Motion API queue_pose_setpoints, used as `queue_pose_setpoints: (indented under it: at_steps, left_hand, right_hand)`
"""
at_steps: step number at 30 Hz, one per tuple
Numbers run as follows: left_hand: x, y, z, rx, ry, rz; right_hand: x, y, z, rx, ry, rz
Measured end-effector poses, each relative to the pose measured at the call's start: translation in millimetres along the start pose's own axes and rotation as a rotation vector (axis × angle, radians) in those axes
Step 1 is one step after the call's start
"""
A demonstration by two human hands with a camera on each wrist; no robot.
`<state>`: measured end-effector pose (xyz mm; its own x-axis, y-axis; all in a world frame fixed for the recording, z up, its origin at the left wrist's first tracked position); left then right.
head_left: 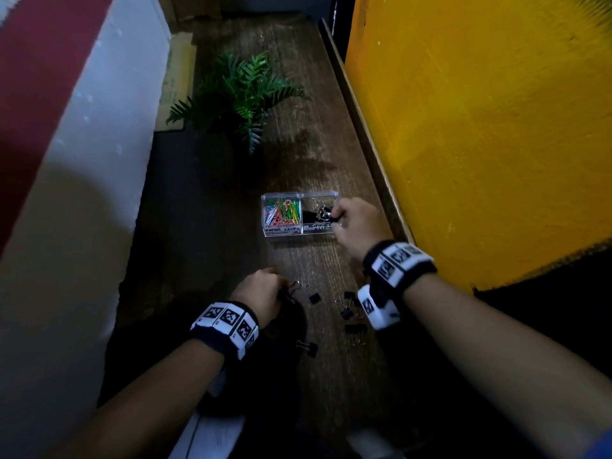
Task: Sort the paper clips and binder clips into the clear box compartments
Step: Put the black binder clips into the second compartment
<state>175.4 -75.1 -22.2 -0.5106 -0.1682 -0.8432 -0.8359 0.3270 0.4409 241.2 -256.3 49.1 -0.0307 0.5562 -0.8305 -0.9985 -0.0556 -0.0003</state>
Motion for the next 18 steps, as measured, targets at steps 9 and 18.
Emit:
queue_pose_setpoints:
  at_steps: [9, 18]
  left_hand:
    - [-28.5, -17.7, 13.0, -0.184, 0.384, -0.214]
    - [-110.5, -83.3, -37.4, -0.095, 0.411, -0.290]
  right_hand:
    - [13.6, -40.1, -10.9, 0.043, 0.105, 0.101]
    - [-5.4, 74.8, -81.8, 0.262, -0.092, -0.023]
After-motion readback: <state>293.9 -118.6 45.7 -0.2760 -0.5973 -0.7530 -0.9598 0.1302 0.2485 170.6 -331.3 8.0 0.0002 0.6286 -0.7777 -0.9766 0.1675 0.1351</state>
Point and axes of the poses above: each hand's wrist, its own y-axis away from the middle knuckle, its own x-axis out of the palm, z = x × y, the point moved 7 cm from there along -y, towards the middle knuckle, and after that the axes turned 4 degrees about -x, right-handed, at the moved point
